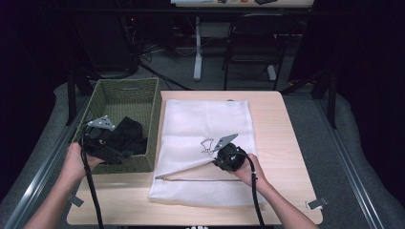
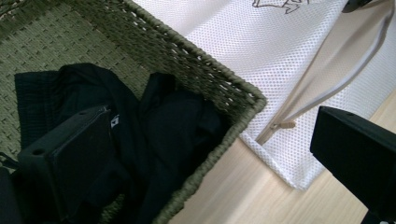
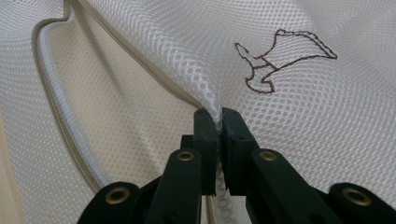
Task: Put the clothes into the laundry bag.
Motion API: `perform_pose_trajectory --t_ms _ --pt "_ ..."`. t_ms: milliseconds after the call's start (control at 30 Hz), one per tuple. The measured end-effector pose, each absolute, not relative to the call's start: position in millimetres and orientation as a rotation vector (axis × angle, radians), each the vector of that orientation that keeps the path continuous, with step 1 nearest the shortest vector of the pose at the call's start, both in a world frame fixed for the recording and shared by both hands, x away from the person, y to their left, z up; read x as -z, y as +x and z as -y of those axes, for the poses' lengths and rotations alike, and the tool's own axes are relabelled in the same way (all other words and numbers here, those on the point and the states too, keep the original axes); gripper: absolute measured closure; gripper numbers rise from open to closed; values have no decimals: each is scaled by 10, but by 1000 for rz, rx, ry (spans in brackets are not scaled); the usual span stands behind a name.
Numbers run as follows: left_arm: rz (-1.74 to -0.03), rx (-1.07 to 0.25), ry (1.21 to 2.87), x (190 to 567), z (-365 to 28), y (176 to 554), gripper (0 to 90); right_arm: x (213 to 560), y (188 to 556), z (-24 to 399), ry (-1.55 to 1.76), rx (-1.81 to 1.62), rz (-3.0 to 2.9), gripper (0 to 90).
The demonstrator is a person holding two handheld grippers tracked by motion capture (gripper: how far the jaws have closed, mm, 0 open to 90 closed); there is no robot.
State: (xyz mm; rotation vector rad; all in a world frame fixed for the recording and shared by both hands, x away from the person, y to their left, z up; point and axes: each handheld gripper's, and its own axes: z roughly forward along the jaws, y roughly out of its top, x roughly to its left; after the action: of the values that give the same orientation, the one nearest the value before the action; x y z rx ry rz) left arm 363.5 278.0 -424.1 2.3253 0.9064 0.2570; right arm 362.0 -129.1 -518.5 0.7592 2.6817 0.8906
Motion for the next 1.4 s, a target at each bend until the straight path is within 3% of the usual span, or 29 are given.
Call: perform_pose_trajectory --t_ms 1400 --pt "-926 -220 2550 4328 -2706 4301 0 5160 3611 1299 763 -890 -2670 860"
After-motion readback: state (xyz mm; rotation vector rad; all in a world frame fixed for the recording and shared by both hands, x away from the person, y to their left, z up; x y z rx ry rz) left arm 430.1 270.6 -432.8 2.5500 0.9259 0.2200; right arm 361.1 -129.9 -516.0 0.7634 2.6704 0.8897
